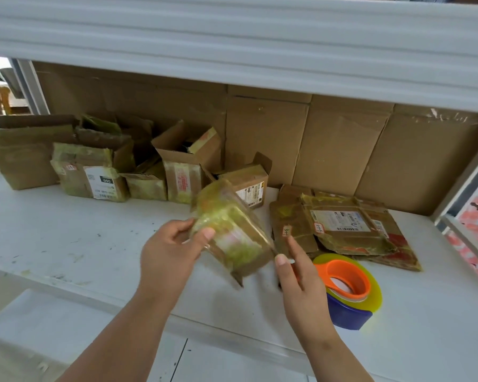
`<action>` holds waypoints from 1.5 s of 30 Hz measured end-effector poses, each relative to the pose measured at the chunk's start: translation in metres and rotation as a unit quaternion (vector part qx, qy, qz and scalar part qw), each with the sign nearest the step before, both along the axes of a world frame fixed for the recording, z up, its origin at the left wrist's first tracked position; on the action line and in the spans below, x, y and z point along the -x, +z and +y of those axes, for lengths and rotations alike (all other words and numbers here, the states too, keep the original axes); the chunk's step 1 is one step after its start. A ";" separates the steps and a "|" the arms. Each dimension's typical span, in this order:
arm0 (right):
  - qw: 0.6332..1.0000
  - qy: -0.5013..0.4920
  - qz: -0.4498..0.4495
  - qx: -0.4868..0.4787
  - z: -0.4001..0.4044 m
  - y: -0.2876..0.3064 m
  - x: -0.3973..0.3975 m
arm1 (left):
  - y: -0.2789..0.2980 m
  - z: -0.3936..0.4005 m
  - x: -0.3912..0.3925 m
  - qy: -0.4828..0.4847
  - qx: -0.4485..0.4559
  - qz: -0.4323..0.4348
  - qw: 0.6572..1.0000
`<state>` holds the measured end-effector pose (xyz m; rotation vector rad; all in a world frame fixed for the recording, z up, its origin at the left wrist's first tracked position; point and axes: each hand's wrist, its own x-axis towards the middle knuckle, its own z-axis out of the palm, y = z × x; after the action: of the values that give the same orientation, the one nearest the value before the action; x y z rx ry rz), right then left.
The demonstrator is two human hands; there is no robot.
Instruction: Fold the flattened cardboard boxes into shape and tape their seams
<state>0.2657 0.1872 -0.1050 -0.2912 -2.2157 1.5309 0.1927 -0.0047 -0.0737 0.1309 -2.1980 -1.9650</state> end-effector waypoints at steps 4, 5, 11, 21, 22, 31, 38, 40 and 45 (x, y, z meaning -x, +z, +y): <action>0.996 0.009 -0.049 -0.069 -0.010 0.006 0.013 | -0.003 -0.015 0.007 0.012 -0.220 -0.073 0.973; 0.996 0.028 -0.069 -0.057 -0.014 0.010 0.016 | -0.003 -0.017 0.005 0.000 -0.246 -0.081 0.966; 0.975 0.131 -0.099 0.147 -0.035 0.023 0.030 | -0.014 -0.029 -0.007 -0.069 -0.255 -0.112 0.958; 0.989 0.122 0.017 -0.085 -0.074 0.020 0.054 | -0.023 -0.076 0.010 0.011 -0.096 -0.137 0.986; 0.986 0.122 0.024 -0.113 -0.080 0.020 0.058 | -0.026 -0.082 0.016 0.016 -0.081 -0.135 0.987; 0.972 0.149 0.025 -0.179 -0.179 0.030 0.111 | -0.032 -0.176 0.074 -0.038 0.140 -0.086 0.986; 0.962 0.247 -0.005 -0.119 -0.255 0.019 0.139 | -0.032 -0.272 0.109 -0.012 0.041 -0.116 0.992; 0.982 0.180 0.011 -0.059 -0.264 0.016 0.151 | -0.032 -0.291 0.117 0.003 0.004 -0.124 0.992; 0.979 0.144 -0.111 -0.093 -0.265 0.010 0.195 | -0.031 -0.297 0.128 0.034 -0.045 -0.083 0.995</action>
<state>0.0708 -0.0777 -0.0948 -0.0876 -2.6534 1.4765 0.0644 -0.3012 -0.1050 0.3910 -2.1709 -2.0832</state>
